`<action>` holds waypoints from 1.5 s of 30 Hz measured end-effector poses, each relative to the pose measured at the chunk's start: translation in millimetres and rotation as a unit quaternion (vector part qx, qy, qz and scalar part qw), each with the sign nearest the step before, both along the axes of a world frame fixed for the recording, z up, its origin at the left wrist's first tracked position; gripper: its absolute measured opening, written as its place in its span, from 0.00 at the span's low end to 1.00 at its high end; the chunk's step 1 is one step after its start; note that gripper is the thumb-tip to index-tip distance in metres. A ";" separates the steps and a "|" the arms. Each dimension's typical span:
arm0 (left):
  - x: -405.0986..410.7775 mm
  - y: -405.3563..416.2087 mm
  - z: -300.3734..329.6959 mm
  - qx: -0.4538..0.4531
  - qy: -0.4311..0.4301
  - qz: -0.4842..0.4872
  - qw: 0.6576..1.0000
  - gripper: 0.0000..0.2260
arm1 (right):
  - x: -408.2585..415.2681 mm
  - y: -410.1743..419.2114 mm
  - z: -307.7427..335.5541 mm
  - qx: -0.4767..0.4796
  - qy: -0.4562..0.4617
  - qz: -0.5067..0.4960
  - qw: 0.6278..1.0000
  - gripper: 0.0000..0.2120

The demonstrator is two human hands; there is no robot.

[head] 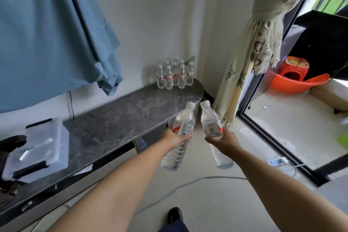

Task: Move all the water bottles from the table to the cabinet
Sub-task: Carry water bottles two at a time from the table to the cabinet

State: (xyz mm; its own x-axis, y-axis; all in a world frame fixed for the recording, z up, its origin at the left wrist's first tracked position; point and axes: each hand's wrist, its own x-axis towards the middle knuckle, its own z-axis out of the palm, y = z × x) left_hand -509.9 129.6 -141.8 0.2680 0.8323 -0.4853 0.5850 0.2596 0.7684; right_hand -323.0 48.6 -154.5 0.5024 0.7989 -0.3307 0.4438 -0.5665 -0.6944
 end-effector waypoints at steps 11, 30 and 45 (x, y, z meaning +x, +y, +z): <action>88.5 157.4 3.8 -0.007 0.020 -0.022 1.000 0.26 | 91.4 159.3 7.2 -0.010 -0.012 -0.037 0.999 0.30; 227.9 398.8 -67.9 -0.074 0.012 0.190 0.979 0.27 | 238.8 451.8 -47.9 -0.118 -0.010 0.090 0.989 0.28; 258.1 559.1 -211.3 -0.010 0.002 0.282 0.959 0.20 | 251.4 607.0 -189.8 -0.086 0.099 0.008 0.991 0.35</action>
State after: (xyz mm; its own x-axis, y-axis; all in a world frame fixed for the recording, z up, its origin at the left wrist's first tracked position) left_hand -251.7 688.7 -353.1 -0.2245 0.8344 -0.5033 0.3491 0.5511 0.7579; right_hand -71.7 655.6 -344.4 0.4007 0.7297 -0.5540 0.3182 -0.6779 -0.6627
